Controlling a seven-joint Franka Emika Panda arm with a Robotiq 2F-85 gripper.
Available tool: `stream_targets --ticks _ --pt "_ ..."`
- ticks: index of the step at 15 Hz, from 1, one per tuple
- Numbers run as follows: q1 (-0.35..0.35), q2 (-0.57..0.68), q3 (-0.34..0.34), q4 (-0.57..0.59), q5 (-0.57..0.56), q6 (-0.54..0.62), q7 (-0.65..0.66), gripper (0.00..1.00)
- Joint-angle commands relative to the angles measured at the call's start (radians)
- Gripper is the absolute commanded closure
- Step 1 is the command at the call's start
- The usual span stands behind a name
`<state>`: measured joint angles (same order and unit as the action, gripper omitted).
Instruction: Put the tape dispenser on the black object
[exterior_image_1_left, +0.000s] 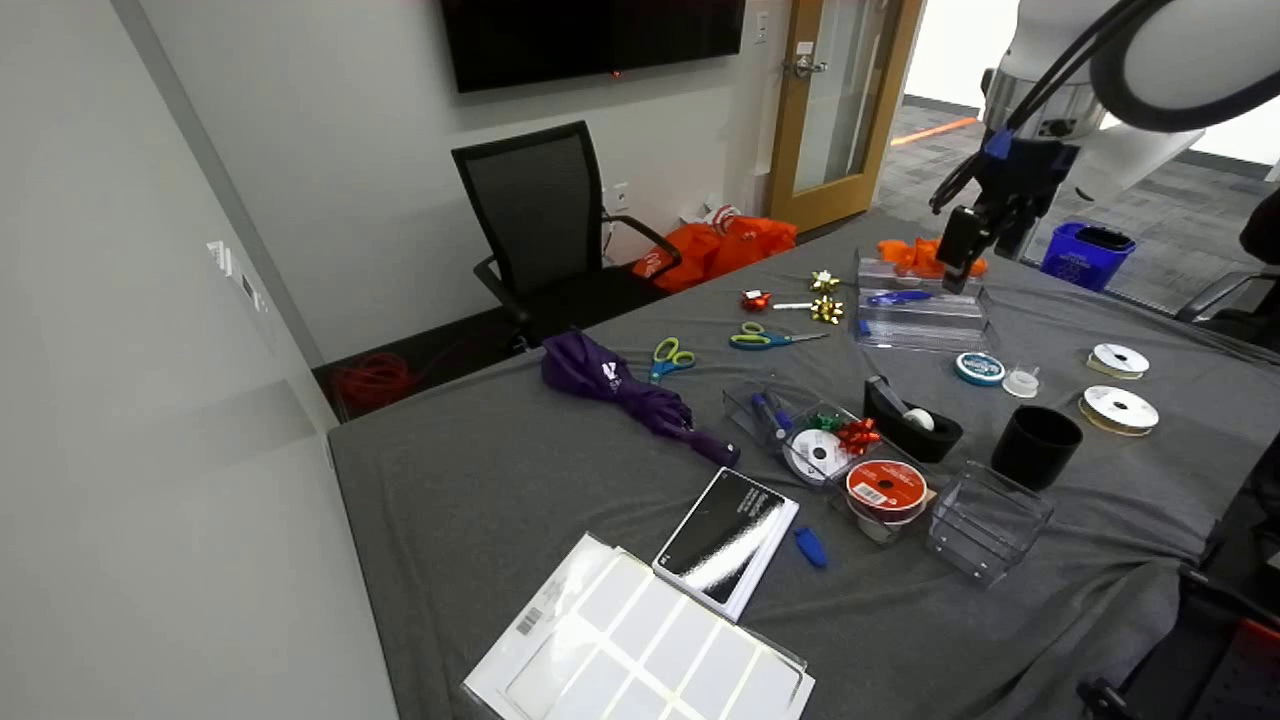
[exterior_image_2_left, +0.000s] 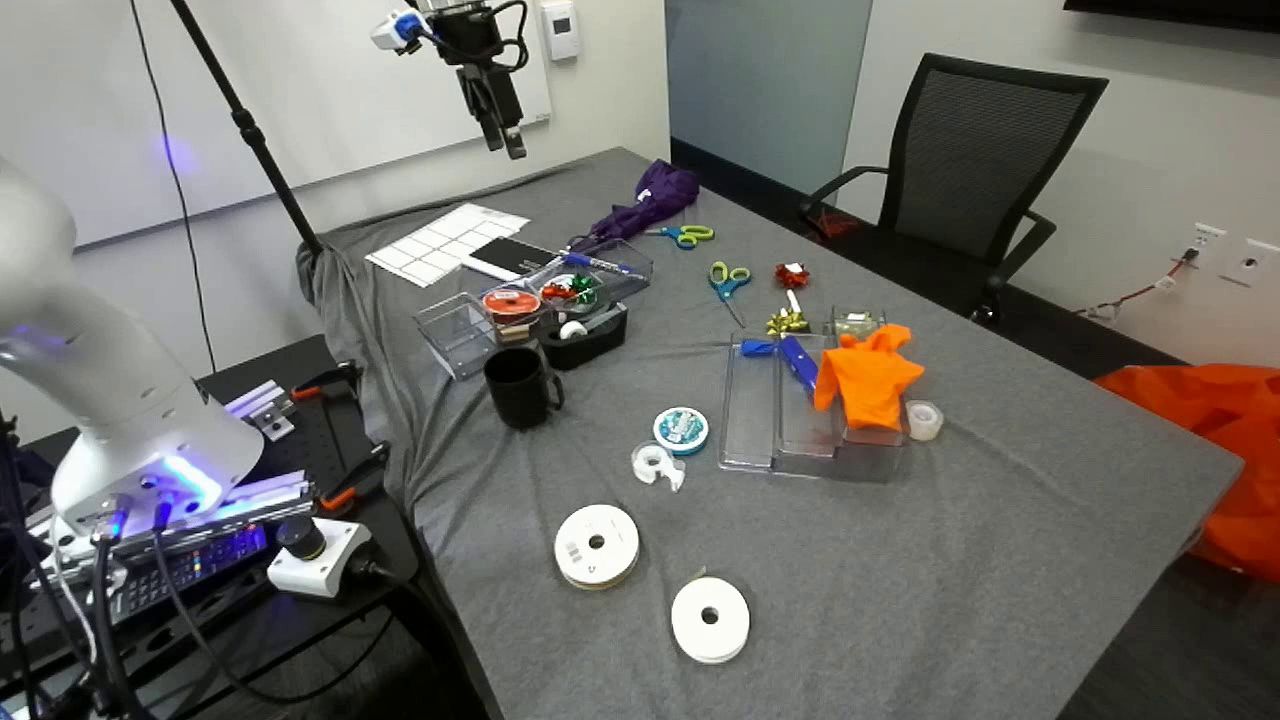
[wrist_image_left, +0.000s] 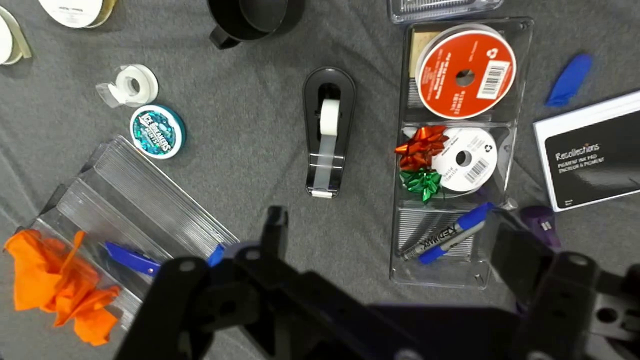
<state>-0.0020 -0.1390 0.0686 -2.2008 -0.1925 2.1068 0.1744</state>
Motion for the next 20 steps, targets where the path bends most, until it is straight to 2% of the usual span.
stream_targets --ticks 1,2,5,9,12,16,20 --pt "0.007 -0.003 -0.006 0.002 0.0 -0.004 0.0 0.0" --pt "0.007 -0.005 -0.006 0.002 0.0 -0.004 0.0 0.0" --pt "-0.01 0.03 -0.039 -0.054 0.019 0.193 -0.043 0.0" --pt "-0.027 0.135 -0.084 -0.075 0.052 0.36 -0.074 0.0" --pt "-0.034 0.225 -0.108 -0.076 0.093 0.424 -0.129 0.0" --pt "-0.046 0.325 -0.101 -0.084 0.173 0.467 -0.263 0.0" --pt "-0.056 0.403 -0.096 -0.135 0.185 0.569 -0.343 0.0"
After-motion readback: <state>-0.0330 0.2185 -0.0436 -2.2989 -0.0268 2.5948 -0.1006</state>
